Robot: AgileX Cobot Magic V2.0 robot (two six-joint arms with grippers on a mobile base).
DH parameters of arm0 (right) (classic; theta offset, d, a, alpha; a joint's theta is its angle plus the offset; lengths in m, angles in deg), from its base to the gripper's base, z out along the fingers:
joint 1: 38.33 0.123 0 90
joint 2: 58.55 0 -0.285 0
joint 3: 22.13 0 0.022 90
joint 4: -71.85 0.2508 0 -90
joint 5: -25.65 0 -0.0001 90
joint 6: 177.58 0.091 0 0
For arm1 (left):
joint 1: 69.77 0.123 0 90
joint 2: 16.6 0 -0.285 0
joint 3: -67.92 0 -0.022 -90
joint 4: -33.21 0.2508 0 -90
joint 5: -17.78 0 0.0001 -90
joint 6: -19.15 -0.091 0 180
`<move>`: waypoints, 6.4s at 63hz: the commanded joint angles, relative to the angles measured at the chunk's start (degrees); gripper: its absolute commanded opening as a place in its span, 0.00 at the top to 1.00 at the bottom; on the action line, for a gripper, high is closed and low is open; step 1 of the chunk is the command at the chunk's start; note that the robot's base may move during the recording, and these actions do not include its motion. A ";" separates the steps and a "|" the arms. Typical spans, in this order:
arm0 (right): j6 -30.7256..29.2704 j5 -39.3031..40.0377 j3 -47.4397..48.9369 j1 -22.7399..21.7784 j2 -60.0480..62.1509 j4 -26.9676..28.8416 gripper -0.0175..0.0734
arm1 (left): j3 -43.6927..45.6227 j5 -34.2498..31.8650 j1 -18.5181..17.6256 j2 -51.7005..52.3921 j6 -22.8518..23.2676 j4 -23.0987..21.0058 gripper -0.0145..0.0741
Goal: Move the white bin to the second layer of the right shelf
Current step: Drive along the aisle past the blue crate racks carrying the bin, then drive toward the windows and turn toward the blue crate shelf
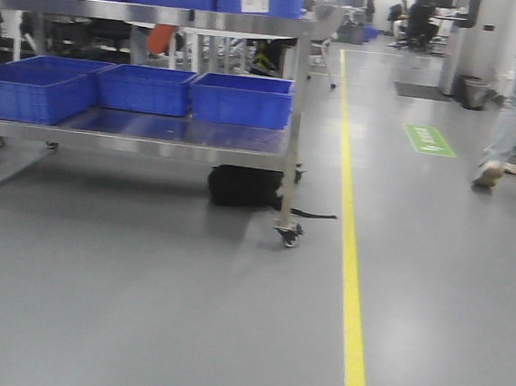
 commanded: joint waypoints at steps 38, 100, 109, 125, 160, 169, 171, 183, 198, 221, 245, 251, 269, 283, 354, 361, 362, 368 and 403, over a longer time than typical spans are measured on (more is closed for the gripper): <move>-0.07 5.02 1.82 -0.30 -0.10 0.31 0.75 | -2.11 -4.82 -0.48 0.75 0.15 -0.35 0.74; -0.07 4.96 1.82 -0.30 -0.10 0.31 0.75 | -2.11 -4.82 -0.48 0.75 0.15 -0.35 0.74; -0.07 4.96 1.82 -0.30 -0.10 0.31 0.75 | -2.11 -4.82 -0.48 0.75 0.15 -0.35 0.74; -0.07 4.96 1.82 -0.30 -0.10 0.31 0.75 | -2.11 -4.82 -0.48 0.75 0.15 -0.35 0.74; -0.07 4.96 1.82 -0.30 -0.10 0.31 0.75 | -2.11 -4.82 -0.48 0.75 0.15 -0.35 0.74; -0.07 4.96 1.82 -0.30 -0.10 0.31 0.75 | -2.11 -4.82 -0.48 0.75 0.15 -0.35 0.74; -0.07 4.96 1.82 -0.30 -0.10 0.31 0.75 | -2.11 -4.82 -0.48 0.75 0.15 -0.35 0.74; -0.07 4.96 1.82 -0.30 -0.10 0.31 0.75 | -2.11 -4.82 -0.48 0.75 0.15 -0.35 0.74; -0.07 4.96 1.82 -0.30 -0.10 0.31 0.75 | -2.11 -4.82 -0.48 0.75 0.15 -0.35 0.74; -0.07 4.96 1.82 -0.30 -0.10 0.31 0.75 | -2.11 -4.82 -0.48 0.75 0.15 -0.35 0.74; -0.07 4.91 1.82 -0.30 -0.10 0.31 0.75 | -2.11 -4.82 -0.48 0.75 0.15 -0.35 0.74; -0.07 4.85 1.82 -0.30 -0.10 0.31 0.75 | -2.11 -4.82 -0.48 0.75 0.15 -0.35 0.74; -0.07 4.79 1.82 -0.30 -0.10 0.31 0.75 | -2.11 -4.82 -0.48 0.75 0.15 -0.35 0.74; -0.07 4.77 1.82 -0.30 -0.10 0.31 0.75 | -2.11 -4.82 -0.48 0.75 0.15 -0.35 0.74; -0.07 4.10 1.82 -0.30 -0.10 0.31 0.75 | -2.11 -4.82 -0.48 0.75 0.15 -0.35 0.74; -0.07 3.89 1.82 -0.30 -0.10 0.31 0.75 | -2.11 -4.82 -0.48 0.75 0.15 -0.35 0.74; -0.07 3.77 1.82 -0.30 -0.10 0.31 0.75 | -2.11 -4.82 -0.48 0.75 0.15 -0.35 0.74; -0.07 3.66 1.82 -0.30 -0.10 0.31 0.75 | -2.11 -4.82 -0.48 0.75 0.15 -0.35 0.74; -0.07 3.67 1.82 -0.30 -0.10 0.31 0.75 | -2.11 -4.82 -0.48 0.75 0.15 -0.35 0.74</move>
